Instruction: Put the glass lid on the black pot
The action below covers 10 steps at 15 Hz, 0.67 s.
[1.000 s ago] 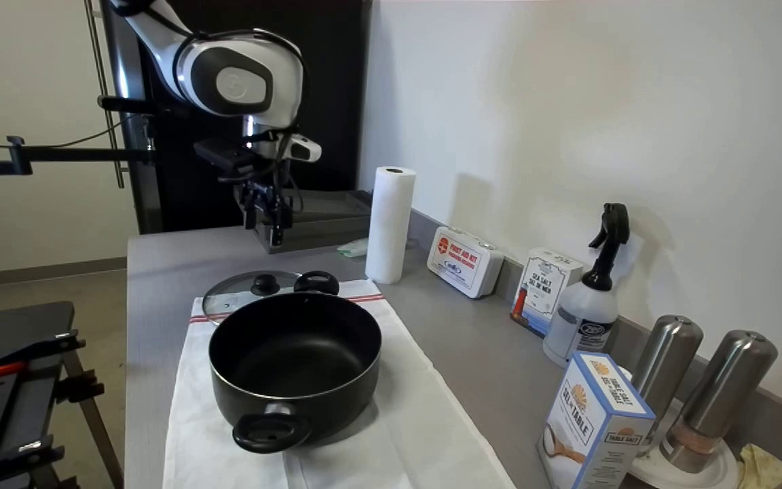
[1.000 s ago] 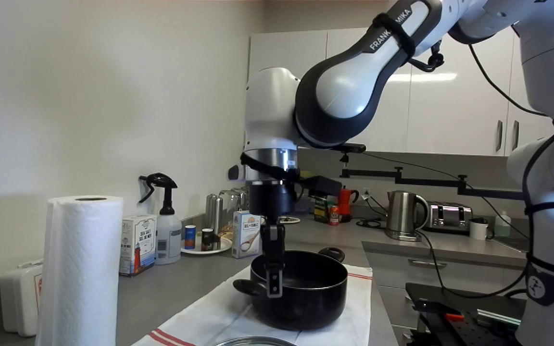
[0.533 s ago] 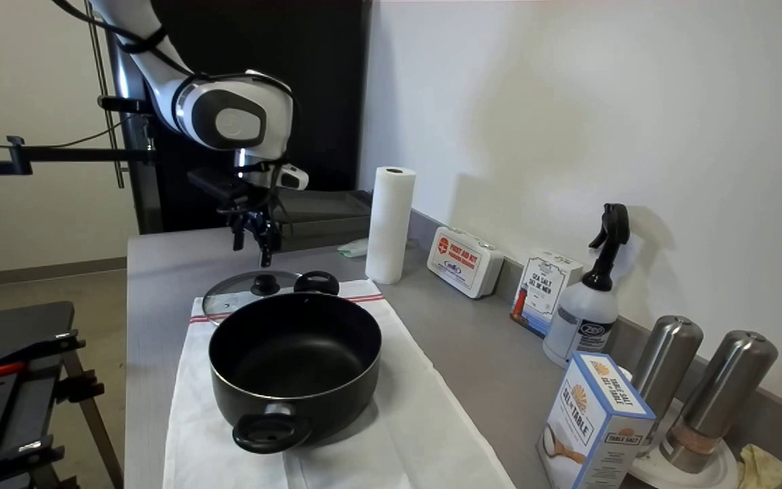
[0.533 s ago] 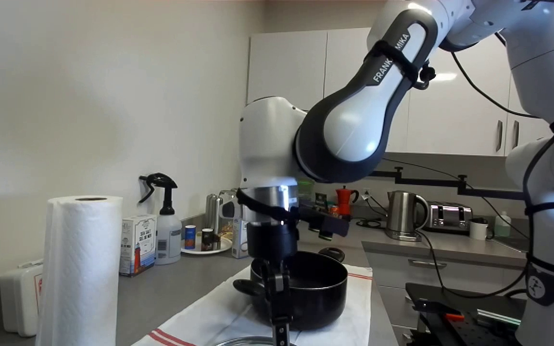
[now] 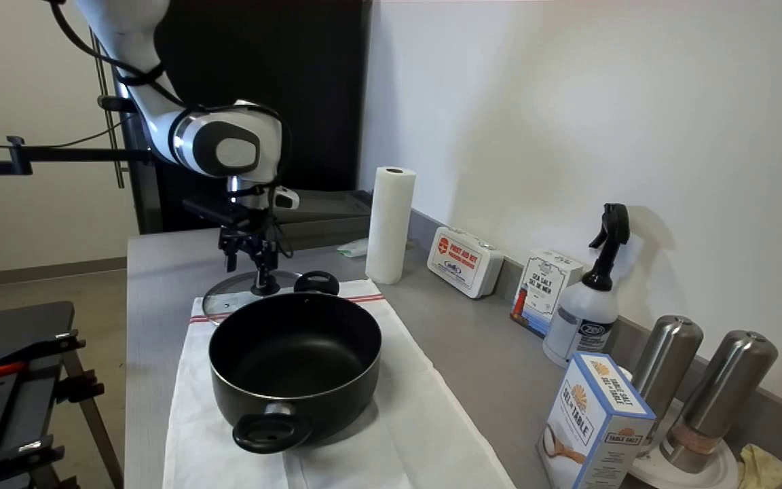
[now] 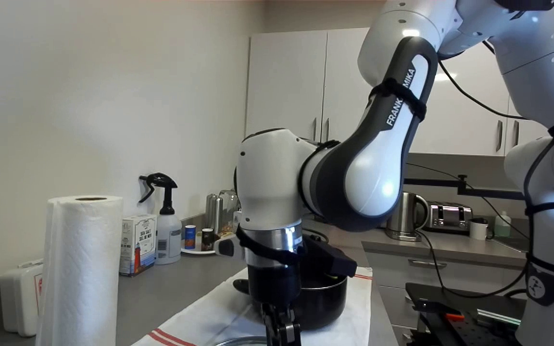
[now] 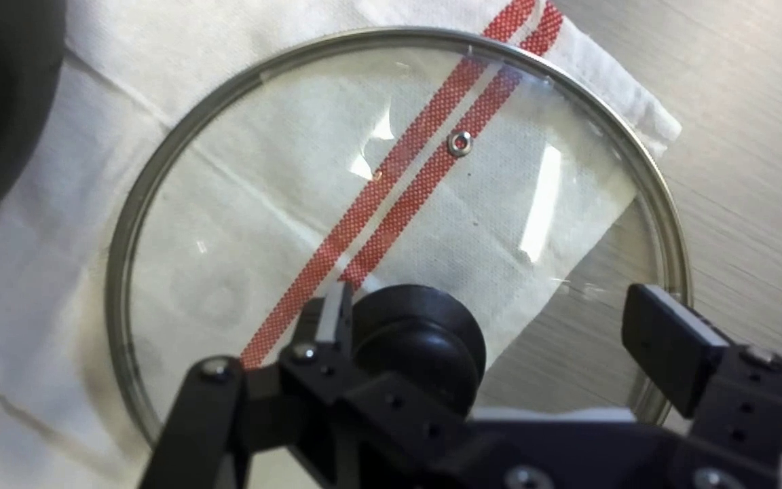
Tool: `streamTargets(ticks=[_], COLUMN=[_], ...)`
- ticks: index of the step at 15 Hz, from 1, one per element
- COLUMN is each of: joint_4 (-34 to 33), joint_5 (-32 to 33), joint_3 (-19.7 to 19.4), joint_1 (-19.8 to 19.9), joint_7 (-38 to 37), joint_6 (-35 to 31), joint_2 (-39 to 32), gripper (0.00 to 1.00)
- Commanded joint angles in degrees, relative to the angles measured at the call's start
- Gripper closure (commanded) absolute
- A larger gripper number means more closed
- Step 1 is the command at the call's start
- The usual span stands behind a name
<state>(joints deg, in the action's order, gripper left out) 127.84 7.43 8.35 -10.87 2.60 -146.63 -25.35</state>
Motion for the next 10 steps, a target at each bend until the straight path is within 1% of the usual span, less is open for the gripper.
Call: streamTargets(ticks=[1,6,10], joint_4=[-1.41,-3.01,-4.45], joint_5=[2.67,3.48,3.04], joint_3=[-1.48,-2.22,-2.48], joint_1=[-1.41,-1.1,-0.65], joint_7=[-0.77,-0.27,0.11], joint_6=[-2.64,-4.08,-3.84], joint_2=[-2.23,-3.41,-3.88], gripper=[0.0,0.0,0.0])
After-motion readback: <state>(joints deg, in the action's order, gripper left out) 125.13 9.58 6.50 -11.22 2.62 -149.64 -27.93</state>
